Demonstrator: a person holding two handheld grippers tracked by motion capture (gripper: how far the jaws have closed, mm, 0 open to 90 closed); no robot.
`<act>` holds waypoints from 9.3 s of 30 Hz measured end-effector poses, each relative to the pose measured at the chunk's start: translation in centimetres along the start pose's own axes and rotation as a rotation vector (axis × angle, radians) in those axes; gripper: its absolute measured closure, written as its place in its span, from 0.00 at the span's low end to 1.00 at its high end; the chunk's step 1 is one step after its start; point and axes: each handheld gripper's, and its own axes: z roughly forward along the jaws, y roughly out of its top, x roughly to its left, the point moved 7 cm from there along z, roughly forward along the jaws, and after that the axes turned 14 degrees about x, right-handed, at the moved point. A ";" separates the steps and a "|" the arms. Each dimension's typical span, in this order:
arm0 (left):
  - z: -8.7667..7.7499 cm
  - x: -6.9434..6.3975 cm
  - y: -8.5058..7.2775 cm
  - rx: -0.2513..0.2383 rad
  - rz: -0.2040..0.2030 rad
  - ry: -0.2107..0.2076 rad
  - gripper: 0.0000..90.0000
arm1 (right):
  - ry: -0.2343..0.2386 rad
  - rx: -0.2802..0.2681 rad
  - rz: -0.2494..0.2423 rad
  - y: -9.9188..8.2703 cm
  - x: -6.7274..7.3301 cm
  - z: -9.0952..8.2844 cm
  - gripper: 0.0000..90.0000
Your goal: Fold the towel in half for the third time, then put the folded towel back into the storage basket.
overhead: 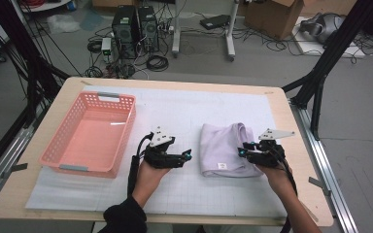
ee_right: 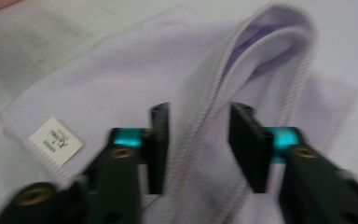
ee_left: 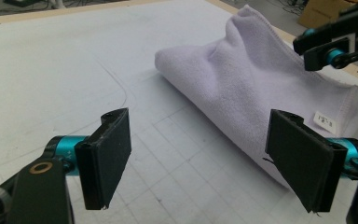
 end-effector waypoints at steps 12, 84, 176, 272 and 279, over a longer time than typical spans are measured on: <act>-0.5 0.7 -0.7 0.002 -0.006 -0.010 0.27 | -0.134 0.076 0.093 -2.3 -2.0 -2.1 0.70; -1.5 0.7 -1.4 -0.014 -0.042 -0.004 0.19 | -0.079 -0.055 0.051 -5.8 -1.4 -4.3 0.54; 11.9 -3.4 2.6 0.210 -0.160 -0.192 0.31 | -0.103 -0.180 0.034 -7.3 0.5 -7.8 0.20; -6.0 -1.0 6.0 -0.237 0.272 -0.315 0.84 | -0.075 -0.212 0.057 -6.0 0.7 -7.8 0.20; -7.8 0.7 5.8 -0.265 0.253 -0.296 0.84 | -0.075 -0.207 0.055 -5.4 0.6 -7.6 0.20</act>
